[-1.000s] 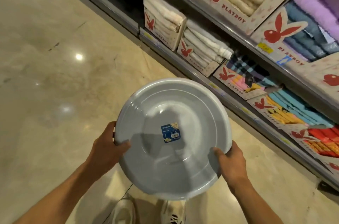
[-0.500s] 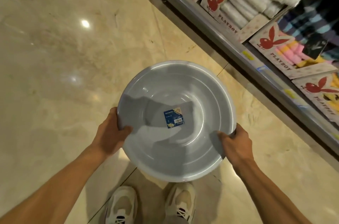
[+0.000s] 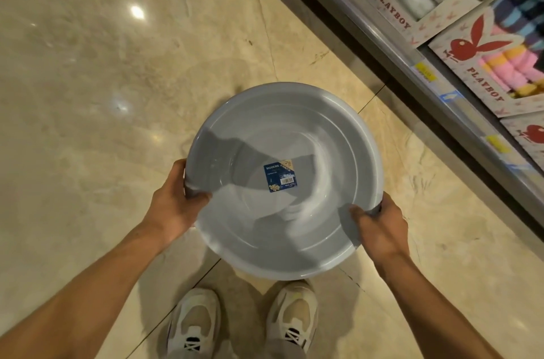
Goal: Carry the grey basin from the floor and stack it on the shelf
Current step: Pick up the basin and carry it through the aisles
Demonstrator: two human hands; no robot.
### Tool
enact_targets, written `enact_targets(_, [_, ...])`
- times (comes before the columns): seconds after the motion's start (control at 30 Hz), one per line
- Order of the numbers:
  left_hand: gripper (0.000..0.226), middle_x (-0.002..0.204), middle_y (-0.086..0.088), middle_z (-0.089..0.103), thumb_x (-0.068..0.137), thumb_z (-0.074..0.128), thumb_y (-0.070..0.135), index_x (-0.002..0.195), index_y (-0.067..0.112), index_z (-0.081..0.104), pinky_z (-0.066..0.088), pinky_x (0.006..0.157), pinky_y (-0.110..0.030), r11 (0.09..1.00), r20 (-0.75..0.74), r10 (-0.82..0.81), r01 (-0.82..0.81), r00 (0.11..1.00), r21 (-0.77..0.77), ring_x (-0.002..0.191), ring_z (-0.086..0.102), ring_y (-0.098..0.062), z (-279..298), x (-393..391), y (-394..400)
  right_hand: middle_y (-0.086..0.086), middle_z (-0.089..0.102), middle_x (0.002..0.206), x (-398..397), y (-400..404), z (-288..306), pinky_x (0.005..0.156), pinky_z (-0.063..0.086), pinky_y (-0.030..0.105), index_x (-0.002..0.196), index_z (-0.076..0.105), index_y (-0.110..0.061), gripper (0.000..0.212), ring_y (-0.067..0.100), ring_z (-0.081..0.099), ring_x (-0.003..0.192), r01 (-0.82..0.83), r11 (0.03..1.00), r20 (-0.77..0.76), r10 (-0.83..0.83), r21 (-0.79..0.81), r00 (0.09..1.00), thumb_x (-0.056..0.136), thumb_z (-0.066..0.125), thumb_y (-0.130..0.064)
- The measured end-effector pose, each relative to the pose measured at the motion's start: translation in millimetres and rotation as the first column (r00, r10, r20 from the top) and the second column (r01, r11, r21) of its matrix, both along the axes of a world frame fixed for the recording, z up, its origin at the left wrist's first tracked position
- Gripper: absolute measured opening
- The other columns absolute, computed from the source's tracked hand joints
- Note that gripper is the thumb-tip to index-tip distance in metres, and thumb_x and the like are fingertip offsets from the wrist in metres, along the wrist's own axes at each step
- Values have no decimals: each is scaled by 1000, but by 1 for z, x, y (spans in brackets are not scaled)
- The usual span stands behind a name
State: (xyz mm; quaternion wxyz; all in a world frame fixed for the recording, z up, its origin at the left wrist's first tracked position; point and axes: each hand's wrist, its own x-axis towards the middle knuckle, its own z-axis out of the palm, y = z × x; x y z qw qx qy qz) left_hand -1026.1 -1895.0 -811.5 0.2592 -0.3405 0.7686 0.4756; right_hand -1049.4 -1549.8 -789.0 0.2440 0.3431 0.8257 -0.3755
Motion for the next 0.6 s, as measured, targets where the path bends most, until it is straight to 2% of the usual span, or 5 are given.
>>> enact_targets(0.1, [56,97,3,65,89,74,15,128,43,46,49,42,-15,999,-2,17,-17,1000,46,77,67,-18,-1,3,-3,-8,65,95,2,0,-3,62,49,29,110,54,-30,25,13,63,85,4,1000,-32,-5,-28,999,89,66,-23])
enact_targets(0.23, [65,101,2,68,88,78,20,132,50,41,58,51,-25,992,25,44,-47,999,115,85,71,-21,-1,7,-3,-1,61,108,10,-1,-5,59,48,24,118,49,-38,34,20,63,96,26,996,-43,-30,-82,999,90,66,-28])
enact_targets(0.4, [75,107,8,67,85,78,11,134,49,36,59,66,-38,991,-1,79,-79,997,106,96,68,-24,-4,7,4,-17,65,108,15,2,-5,78,59,41,122,47,-45,46,13,65,100,67,974,-8,-71,-218,997,88,72,-25])
enact_targets(0.5, [73,118,-1,64,90,71,4,140,42,36,57,88,-59,979,11,126,-126,992,158,109,64,-35,2,4,8,-25,67,100,14,0,0,70,58,32,107,48,-58,48,7,68,92,45,975,-30,-53,-219,998,87,71,-21])
enact_targets(0.6, [68,116,0,62,89,66,-3,139,35,39,58,81,-53,969,-11,174,-169,985,178,111,62,-33,15,-3,10,-33,67,96,10,-5,9,67,54,26,102,50,-59,47,-5,67,87,60,974,-76,-78,-218,994,87,66,-17])
